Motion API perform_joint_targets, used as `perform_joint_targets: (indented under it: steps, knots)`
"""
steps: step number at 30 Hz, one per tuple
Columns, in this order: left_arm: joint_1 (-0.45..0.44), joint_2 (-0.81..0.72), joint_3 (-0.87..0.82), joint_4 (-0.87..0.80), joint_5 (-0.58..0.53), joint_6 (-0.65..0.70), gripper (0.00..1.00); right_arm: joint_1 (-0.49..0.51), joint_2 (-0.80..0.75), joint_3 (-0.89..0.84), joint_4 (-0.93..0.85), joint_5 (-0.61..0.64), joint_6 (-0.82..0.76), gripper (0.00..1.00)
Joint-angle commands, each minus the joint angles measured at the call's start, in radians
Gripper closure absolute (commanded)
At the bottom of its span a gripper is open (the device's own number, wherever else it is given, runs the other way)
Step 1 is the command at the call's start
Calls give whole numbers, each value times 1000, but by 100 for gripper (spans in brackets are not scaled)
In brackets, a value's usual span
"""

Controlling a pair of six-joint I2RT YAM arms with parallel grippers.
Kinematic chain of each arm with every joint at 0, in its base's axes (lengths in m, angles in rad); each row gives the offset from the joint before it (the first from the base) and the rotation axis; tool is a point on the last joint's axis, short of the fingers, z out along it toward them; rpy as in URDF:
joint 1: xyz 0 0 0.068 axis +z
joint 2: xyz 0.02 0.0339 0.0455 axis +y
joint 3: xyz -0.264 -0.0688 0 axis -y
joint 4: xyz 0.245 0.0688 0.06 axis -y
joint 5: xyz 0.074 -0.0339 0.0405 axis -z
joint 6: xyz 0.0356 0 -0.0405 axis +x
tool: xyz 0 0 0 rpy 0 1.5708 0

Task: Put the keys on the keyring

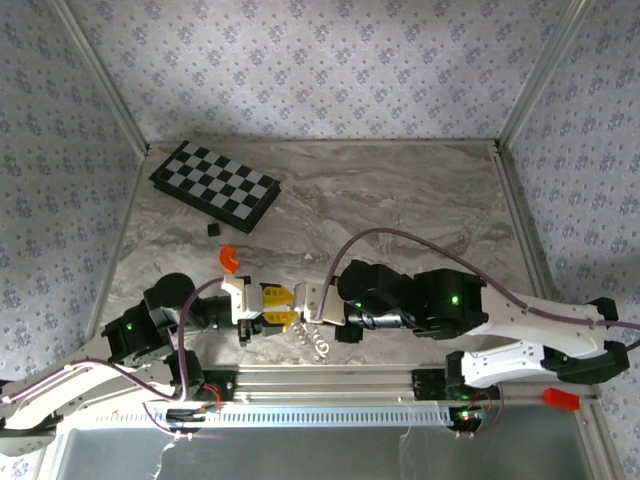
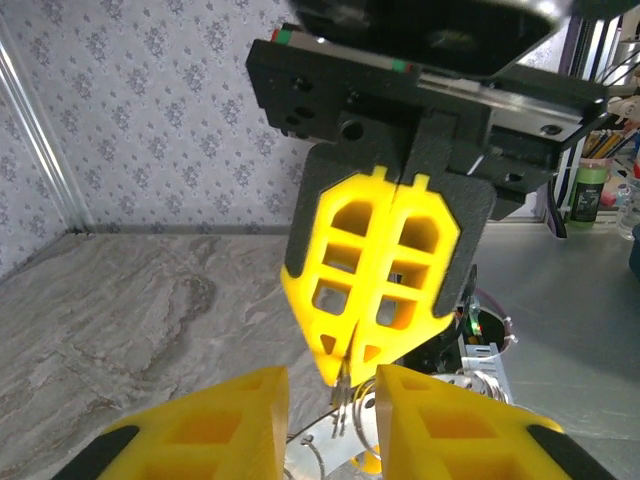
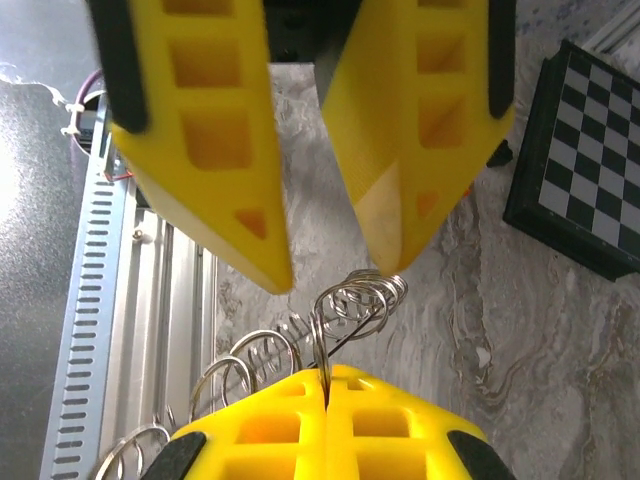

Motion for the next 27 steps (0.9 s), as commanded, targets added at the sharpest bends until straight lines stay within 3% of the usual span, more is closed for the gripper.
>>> perform_joint_targets:
  steps: [1,14,27]
  knots:
    - [-2,4,-8,35,26,-15,71,-16,-12,42,-13,-5,-12,100]
    - [-2,62,-27,88,7,-4,75,-22,-5,42,8,-44,-5,100]
    - [-2,64,-29,66,-2,36,90,-32,-8,30,22,-82,-4,100]
